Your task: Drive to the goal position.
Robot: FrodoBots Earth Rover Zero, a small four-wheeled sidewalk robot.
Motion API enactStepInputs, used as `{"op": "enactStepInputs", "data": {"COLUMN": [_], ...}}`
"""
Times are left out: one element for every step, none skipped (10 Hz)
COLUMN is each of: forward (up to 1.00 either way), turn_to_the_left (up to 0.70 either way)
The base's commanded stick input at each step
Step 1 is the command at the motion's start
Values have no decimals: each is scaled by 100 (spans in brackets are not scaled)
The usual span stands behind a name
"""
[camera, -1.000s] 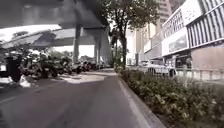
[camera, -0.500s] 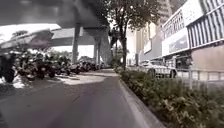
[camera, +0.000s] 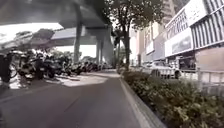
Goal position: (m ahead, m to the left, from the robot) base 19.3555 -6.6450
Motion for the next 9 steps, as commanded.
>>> {"op": "enactStepInputs", "data": {"forward": [45, 45, 45, 45, 45, 45, 45, 45, 45], "turn_to_the_left": [0, 0, 0, 0, 0, 0, 0, 0, 0]}}
